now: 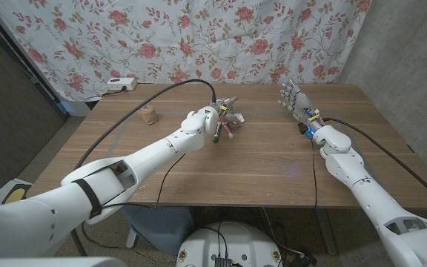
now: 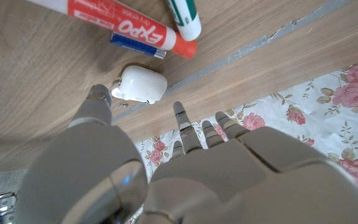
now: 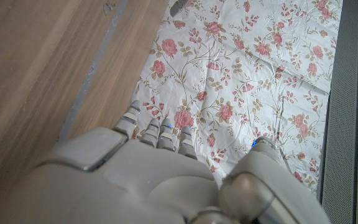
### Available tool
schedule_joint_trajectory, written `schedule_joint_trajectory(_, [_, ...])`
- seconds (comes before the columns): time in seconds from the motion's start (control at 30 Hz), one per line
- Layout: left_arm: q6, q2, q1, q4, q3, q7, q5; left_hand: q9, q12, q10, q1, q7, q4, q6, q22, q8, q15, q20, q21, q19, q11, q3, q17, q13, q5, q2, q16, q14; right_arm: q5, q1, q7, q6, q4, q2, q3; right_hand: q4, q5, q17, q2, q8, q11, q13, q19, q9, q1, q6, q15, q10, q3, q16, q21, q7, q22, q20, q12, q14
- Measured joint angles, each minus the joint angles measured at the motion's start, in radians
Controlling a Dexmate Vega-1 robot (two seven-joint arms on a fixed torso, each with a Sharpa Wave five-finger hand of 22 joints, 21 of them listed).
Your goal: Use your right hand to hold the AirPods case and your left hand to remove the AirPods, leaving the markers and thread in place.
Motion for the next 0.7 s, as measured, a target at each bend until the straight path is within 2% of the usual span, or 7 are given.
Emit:
schedule_joint_trajectory(0.5, [-0.003, -0.024, -0.014, 0.063, 0.024, 0.056, -0.036, 0.000, 0.000, 0.003, 0.008, 0.000, 0.000, 0.000, 0.000, 0.000, -0.004, 0.000, 0.000, 0.000, -0.003, 0.000, 0.000, 0.003, 0.000, 0.008, 0.000, 0.004, -0.001, 0.004, 0.006, -0.004, 0.001, 0.001, -0.002, 0.000, 0.000, 0.000, 0.000, 0.000, 0.000, 0.000, 0.000, 0.000, 0.000, 0.000, 0.000, 0.000, 0.000, 0.000, 0.000, 0.000, 0.000, 0.000, 0.000, 0.000])
schedule_joint_trajectory(0.7, [-0.015, -0.036, -0.026, 0.090, 0.038, 0.070, -0.051, 0.000, 0.000, 0.013, 0.008, 0.000, 0.000, 0.000, 0.000, 0.000, -0.007, 0.000, 0.000, 0.000, -0.013, 0.000, 0.000, 0.005, 0.000, 0.008, 0.000, 0.007, -0.001, -0.002, 0.004, -0.012, -0.009, -0.002, -0.001, 0.000, 0.000, 0.000, 0.000, 0.000, 0.000, 0.000, 0.000, 0.000, 0.000, 0.000, 0.000, 0.000, 0.000, 0.000, 0.000, 0.000, 0.000, 0.000, 0.000, 0.000])
